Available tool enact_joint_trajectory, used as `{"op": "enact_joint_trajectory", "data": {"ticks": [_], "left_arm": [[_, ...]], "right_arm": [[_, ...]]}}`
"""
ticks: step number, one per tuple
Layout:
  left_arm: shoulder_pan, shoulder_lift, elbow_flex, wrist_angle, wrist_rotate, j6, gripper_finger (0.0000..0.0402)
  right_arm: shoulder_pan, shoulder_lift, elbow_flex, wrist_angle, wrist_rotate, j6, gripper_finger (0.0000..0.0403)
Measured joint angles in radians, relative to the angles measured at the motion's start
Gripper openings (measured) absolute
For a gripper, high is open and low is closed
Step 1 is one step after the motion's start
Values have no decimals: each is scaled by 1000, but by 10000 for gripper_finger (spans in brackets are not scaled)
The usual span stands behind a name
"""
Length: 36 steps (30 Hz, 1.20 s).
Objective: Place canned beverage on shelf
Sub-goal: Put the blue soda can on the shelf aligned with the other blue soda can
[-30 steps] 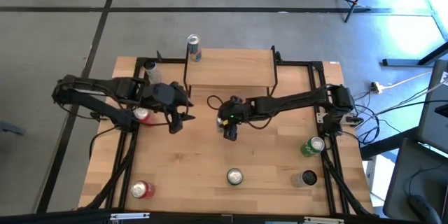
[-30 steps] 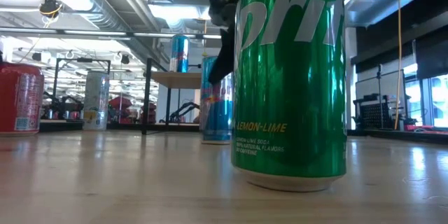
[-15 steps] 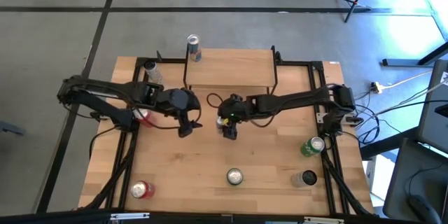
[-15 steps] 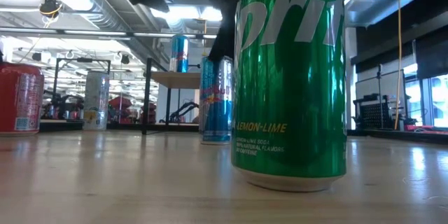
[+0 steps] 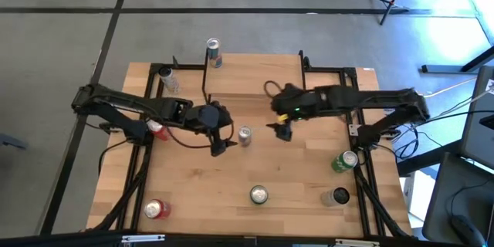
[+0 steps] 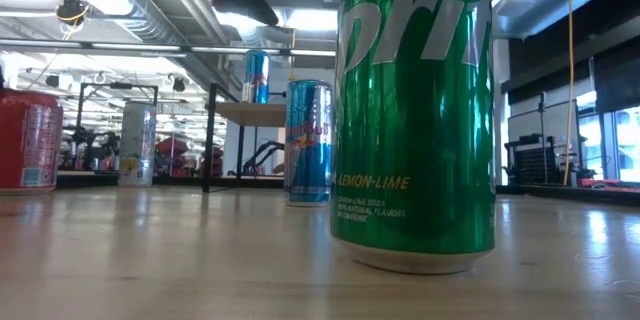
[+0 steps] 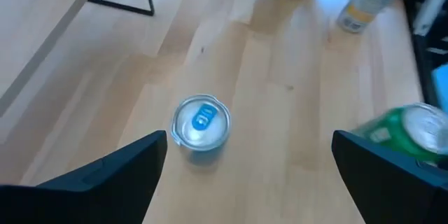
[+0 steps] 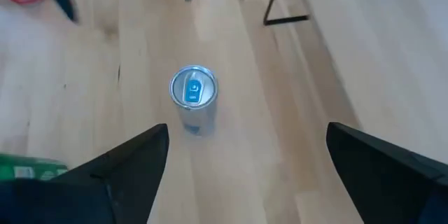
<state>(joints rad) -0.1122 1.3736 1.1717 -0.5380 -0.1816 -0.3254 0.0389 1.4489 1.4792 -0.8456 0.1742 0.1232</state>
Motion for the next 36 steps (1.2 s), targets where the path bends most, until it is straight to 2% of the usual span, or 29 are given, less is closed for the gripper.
{"op": "enact_joint_trajectory", "data": {"ticks": [9,14,25,30,36], "left_arm": [[39,125,0,77,3,-6,393],[51,185,0,86,-37,-12,393],[89,311,0,109,35,-24,386],[100,322,0,109,50,0,343],[119,320,0,133,61,43,249]], "right_arm": [[0,-129,-1,-204,2,-9,374],[0,-175,-1,-229,26,-54,374],[0,-192,-1,-239,51,-79,374],[0,-191,-1,-235,48,-75,374],[0,-189,-1,-235,45,-67,374]]}}
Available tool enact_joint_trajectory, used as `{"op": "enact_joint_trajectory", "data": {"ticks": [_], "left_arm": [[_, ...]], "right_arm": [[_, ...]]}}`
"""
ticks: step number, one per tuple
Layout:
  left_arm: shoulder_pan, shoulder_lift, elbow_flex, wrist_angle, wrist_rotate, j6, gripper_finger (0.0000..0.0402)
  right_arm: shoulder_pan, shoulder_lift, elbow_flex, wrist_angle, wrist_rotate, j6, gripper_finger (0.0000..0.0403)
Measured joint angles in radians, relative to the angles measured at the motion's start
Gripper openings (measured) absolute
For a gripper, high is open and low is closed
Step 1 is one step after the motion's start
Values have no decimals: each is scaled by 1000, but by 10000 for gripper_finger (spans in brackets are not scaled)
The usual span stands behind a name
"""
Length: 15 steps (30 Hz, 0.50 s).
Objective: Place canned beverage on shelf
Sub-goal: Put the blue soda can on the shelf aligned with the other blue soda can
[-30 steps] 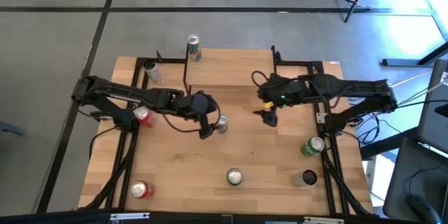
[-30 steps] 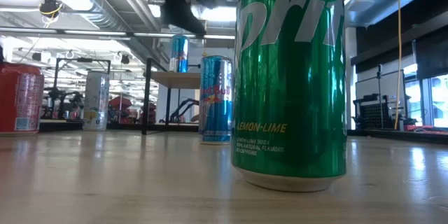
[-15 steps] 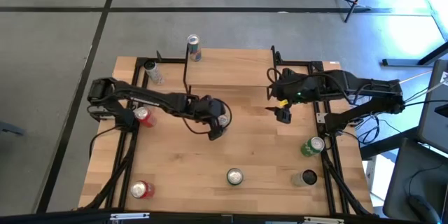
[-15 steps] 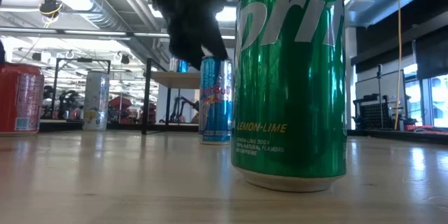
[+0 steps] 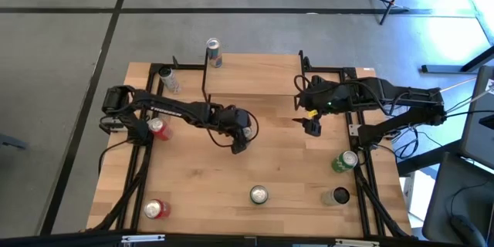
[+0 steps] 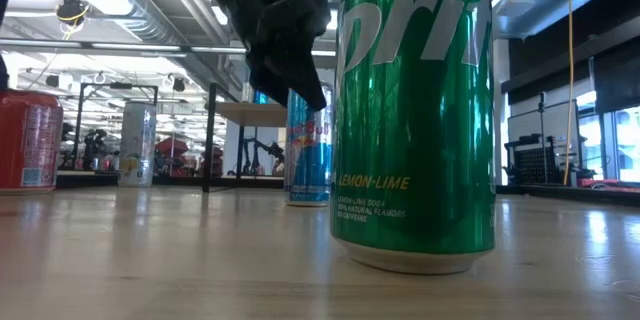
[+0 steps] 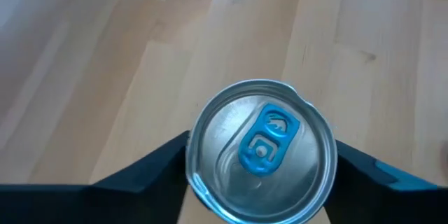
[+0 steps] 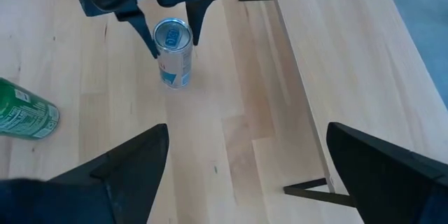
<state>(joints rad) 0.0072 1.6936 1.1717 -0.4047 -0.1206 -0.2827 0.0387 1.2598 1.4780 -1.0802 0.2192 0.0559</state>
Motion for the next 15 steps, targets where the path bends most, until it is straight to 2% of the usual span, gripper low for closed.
{"op": "enact_joint_trajectory", "data": {"ticks": [4,8,15], "left_arm": [[11,-8,0,-4,12,34,196],[20,-45,29,-74,38,57,196],[46,-165,243,-349,36,52,208]], "right_arm": [[0,1,0,8,0,11,374],[0,1,0,8,4,38,374],[0,1,0,30,23,50,374]]}}
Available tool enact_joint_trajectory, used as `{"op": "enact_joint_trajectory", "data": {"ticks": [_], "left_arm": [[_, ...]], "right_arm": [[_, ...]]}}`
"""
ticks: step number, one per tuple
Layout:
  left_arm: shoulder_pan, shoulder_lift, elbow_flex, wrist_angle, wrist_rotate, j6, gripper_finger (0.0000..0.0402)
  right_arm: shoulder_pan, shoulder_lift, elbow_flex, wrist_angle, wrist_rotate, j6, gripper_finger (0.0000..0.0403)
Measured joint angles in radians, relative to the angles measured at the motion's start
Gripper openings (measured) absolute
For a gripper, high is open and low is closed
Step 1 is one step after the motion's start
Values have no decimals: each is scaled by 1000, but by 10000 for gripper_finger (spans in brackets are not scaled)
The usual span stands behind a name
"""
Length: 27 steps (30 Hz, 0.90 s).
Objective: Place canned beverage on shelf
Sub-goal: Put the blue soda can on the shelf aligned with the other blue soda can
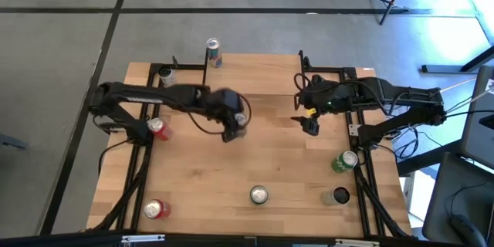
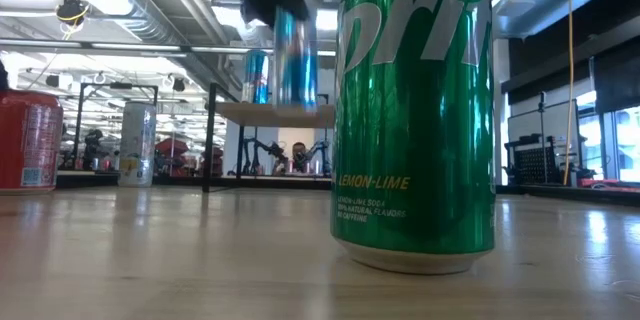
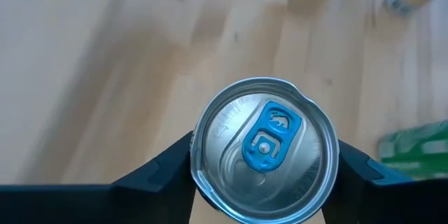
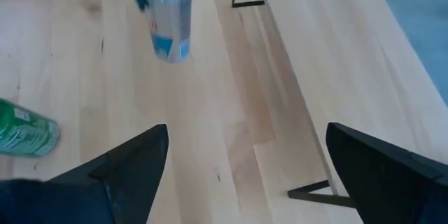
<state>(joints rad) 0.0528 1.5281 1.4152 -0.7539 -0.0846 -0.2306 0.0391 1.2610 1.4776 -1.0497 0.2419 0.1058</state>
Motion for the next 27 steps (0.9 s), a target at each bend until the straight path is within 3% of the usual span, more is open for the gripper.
{"op": "enact_joint_trajectory", "data": {"ticks": [7,10,19,27], "left_arm": [[79,-28,277,-245,-110,81,213],[145,-26,329,-321,-164,138,213],[447,-20,267,-305,-28,200,213],[572,-18,187,-286,0,191,214]], "right_arm": [[0,0,0,58,47,2,374],[0,5,0,82,49,2,374],[0,36,0,87,62,101,374],[0,47,0,92,64,103,374]]}}
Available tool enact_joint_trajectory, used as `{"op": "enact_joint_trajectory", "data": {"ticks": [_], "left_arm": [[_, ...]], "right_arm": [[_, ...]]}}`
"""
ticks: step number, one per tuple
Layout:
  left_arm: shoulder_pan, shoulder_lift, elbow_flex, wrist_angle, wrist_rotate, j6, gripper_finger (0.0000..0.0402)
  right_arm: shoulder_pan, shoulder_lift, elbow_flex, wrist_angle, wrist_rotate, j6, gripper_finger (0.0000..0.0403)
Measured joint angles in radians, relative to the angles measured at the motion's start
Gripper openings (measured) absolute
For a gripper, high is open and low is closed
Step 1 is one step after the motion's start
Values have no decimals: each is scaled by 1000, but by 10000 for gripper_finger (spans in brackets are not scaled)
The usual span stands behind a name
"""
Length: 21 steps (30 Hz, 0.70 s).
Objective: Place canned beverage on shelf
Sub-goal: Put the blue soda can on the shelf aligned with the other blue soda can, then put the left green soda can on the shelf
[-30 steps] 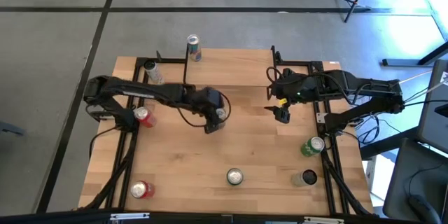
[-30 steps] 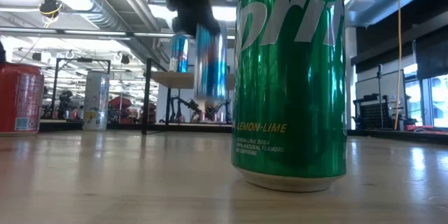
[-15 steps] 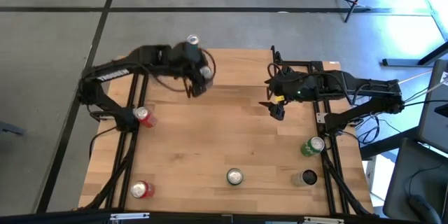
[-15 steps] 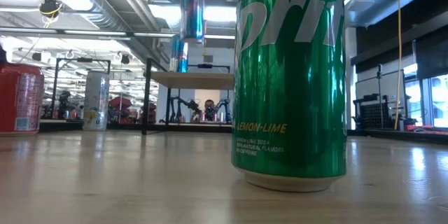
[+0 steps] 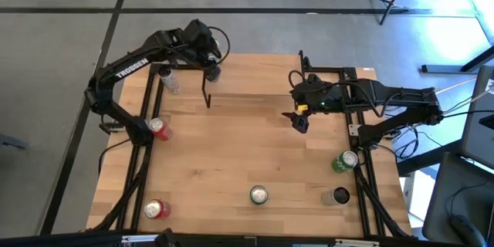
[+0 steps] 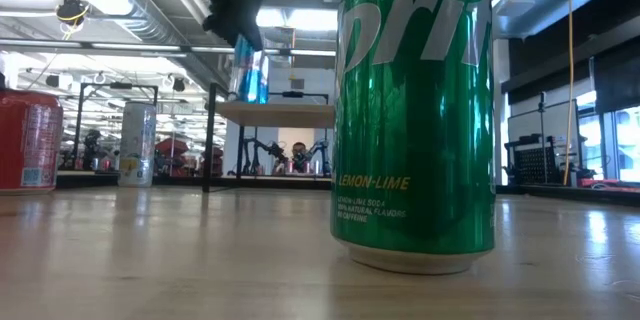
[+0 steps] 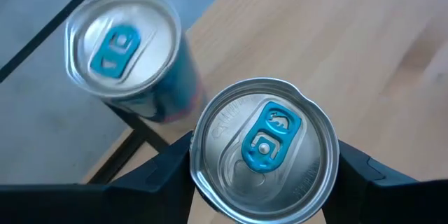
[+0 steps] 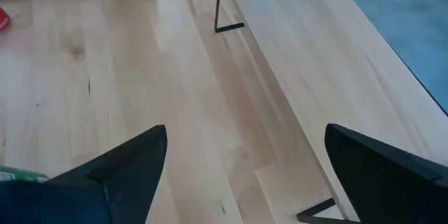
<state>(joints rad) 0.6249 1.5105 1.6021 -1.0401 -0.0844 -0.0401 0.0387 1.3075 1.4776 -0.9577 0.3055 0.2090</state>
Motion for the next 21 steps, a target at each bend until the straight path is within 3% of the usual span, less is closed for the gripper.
{"op": "enact_joint_trajectory", "data": {"ticks": [7,21], "left_arm": [[14,-1,-28,31,54,-2,221],[-3,-6,-31,20,43,14,291]], "right_arm": [[0,2,0,-1,1,-4,374],[0,2,0,-2,1,-4,374]]}}
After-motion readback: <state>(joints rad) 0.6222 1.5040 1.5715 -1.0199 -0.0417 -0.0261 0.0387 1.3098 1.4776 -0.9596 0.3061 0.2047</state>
